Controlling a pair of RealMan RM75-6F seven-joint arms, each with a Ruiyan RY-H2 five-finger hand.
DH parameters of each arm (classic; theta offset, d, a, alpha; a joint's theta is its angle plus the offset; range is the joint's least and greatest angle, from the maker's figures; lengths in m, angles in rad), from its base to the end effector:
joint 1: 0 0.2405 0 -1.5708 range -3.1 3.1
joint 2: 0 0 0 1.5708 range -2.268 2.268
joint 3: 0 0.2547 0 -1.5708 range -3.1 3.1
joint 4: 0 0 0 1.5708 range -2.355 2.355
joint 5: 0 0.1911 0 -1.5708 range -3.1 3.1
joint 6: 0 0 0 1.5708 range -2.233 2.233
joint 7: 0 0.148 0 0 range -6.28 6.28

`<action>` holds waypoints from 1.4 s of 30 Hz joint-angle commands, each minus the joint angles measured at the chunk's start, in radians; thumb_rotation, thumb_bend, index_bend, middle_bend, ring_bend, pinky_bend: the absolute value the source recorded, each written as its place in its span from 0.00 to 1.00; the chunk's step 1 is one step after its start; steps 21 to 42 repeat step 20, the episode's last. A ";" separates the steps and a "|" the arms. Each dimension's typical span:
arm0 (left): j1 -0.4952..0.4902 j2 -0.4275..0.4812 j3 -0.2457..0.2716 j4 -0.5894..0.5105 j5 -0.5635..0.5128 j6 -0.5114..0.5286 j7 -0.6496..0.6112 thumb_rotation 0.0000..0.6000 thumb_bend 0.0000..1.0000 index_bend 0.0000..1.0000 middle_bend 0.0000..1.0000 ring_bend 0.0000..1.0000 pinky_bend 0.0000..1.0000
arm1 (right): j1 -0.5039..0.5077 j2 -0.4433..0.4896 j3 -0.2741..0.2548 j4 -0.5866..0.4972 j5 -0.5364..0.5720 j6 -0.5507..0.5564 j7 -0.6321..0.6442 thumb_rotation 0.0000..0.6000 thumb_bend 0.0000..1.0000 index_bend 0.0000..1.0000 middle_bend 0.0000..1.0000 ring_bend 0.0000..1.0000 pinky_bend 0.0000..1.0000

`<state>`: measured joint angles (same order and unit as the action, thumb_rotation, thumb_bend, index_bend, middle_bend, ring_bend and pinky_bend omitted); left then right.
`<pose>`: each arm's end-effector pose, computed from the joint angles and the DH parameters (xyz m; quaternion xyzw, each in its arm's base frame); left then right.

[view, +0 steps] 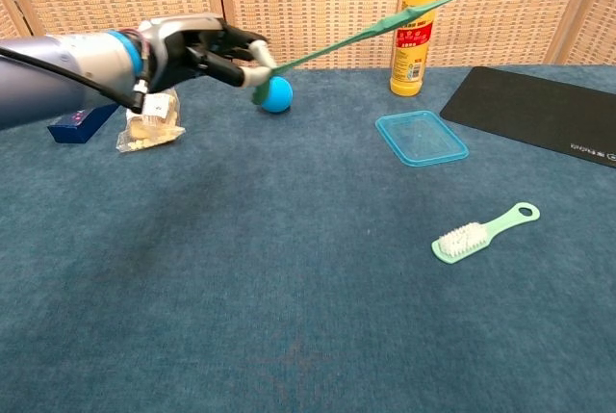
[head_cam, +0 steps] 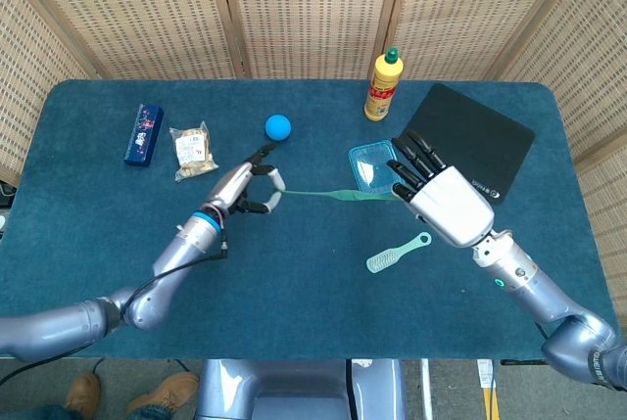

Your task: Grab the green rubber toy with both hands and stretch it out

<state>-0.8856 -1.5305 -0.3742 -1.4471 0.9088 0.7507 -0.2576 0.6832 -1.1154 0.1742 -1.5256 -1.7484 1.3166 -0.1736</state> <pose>-0.0902 0.3946 0.0147 -0.5647 -0.6214 -0.4860 0.2426 -0.1229 -0.3303 0.1651 0.7580 -0.0301 0.4799 0.4407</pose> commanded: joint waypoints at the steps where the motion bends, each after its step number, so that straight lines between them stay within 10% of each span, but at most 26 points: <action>1: 0.030 0.039 0.003 0.018 0.013 0.002 -0.028 1.00 0.48 0.77 0.00 0.00 0.00 | -0.008 0.007 0.001 0.007 0.006 0.010 0.004 1.00 0.64 0.80 0.37 0.01 0.00; 19: 0.213 0.251 0.019 0.182 0.114 0.011 -0.234 1.00 0.49 0.78 0.00 0.00 0.00 | -0.062 0.032 -0.013 0.058 0.013 0.064 0.029 1.00 0.64 0.81 0.37 0.01 0.00; 42: 0.217 0.255 0.020 0.185 0.119 0.010 -0.243 1.00 0.49 0.78 0.00 0.00 0.00 | -0.063 0.032 -0.014 0.059 0.012 0.066 0.030 1.00 0.64 0.81 0.37 0.01 0.00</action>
